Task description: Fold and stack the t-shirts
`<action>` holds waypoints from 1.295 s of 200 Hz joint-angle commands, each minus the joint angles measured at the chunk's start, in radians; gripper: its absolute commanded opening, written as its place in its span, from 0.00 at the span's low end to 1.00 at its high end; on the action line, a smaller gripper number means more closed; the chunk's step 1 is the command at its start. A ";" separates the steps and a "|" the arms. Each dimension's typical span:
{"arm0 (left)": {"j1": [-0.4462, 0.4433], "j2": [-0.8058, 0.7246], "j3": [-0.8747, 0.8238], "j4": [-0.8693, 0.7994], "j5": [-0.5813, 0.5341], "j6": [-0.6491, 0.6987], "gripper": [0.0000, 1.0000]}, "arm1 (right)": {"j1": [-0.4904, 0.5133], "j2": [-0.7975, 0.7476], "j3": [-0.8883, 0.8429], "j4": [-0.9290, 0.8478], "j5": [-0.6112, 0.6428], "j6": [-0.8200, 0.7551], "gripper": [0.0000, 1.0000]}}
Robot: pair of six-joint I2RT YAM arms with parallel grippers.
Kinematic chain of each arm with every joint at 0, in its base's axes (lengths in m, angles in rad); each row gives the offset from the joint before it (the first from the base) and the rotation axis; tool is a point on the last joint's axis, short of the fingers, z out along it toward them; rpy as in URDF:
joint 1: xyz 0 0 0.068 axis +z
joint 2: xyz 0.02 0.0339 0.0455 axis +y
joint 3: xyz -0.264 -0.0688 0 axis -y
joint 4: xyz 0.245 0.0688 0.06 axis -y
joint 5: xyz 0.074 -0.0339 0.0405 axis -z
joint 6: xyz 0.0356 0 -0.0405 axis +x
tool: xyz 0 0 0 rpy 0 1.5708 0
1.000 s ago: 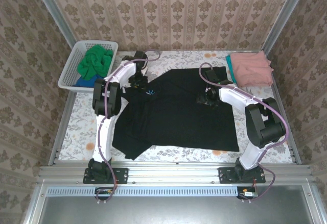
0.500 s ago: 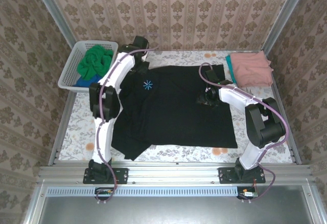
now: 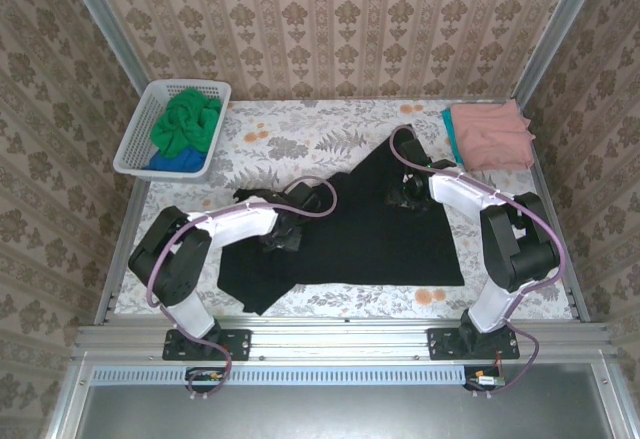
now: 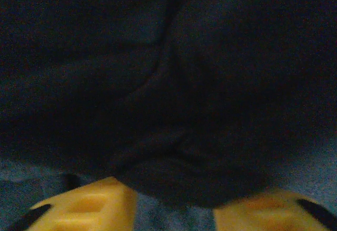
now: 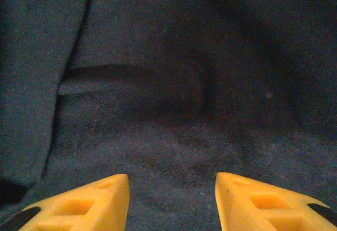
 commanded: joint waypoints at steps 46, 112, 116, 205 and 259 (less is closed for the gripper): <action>0.091 -0.146 0.198 0.112 0.083 0.114 0.77 | -0.022 0.030 0.084 -0.033 0.070 0.003 0.49; 0.027 0.143 0.391 0.190 0.287 0.395 0.83 | -0.119 0.044 0.057 -0.010 0.014 0.001 0.49; 0.025 0.157 0.402 0.187 0.291 0.401 0.83 | -0.120 0.047 0.059 -0.009 0.013 0.000 0.49; 0.002 0.330 0.568 0.153 0.217 0.430 0.48 | -0.138 0.092 0.023 0.035 -0.029 0.005 0.49; 0.014 0.386 0.652 0.126 0.247 0.432 0.36 | -0.138 0.094 0.002 0.057 -0.041 0.007 0.49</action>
